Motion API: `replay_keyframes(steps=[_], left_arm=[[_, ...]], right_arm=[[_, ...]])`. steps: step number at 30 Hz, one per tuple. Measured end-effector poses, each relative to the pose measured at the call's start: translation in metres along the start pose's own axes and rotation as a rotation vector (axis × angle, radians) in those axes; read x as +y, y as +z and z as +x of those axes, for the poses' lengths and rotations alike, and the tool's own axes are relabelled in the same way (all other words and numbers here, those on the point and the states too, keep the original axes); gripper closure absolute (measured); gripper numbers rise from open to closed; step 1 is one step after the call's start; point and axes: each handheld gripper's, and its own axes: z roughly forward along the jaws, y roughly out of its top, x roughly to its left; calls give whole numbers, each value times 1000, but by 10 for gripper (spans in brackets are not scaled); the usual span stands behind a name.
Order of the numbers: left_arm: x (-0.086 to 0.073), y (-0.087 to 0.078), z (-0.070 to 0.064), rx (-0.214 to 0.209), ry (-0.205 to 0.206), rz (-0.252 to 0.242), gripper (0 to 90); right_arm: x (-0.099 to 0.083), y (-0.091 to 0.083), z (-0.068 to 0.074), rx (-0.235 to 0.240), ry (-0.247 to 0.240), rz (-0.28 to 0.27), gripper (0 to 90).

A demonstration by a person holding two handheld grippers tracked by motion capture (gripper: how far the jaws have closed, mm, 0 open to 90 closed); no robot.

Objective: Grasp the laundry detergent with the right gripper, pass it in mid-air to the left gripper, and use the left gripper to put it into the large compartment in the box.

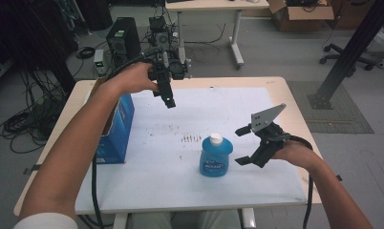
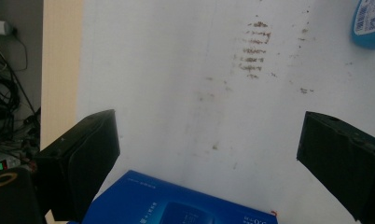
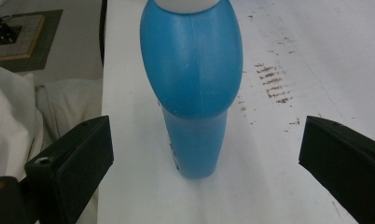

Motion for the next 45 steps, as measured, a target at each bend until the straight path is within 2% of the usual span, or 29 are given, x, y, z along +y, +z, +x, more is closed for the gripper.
replay_keyframes(steps=[6, 13, 33, 38, 43, 45], left_arm=[[-1, 0, 1, 0, -4, -1, 61], [-2, 3, 0, -6, -10, -1, 62], [-1, 5, -1, -7, -10, 2, 63], [-1, 5, -1, -6, -10, 2, 63], [0, 5, -2, -7, -8, 5, 63], [0, 5, -3, -5, -8, 4, 64]], right_arm=[[-8, 2, 0, -4, 13, -21, 25], [-17, 4, 3, -17, 31, -88, 25], [-36, 20, 1, 5, 60, -135, 25], [-39, 22, 1, 3, 53, -143, 25], [-42, 27, 0, 4, 64, -160, 25], [-41, 30, 1, 8, 52, -159, 25]])
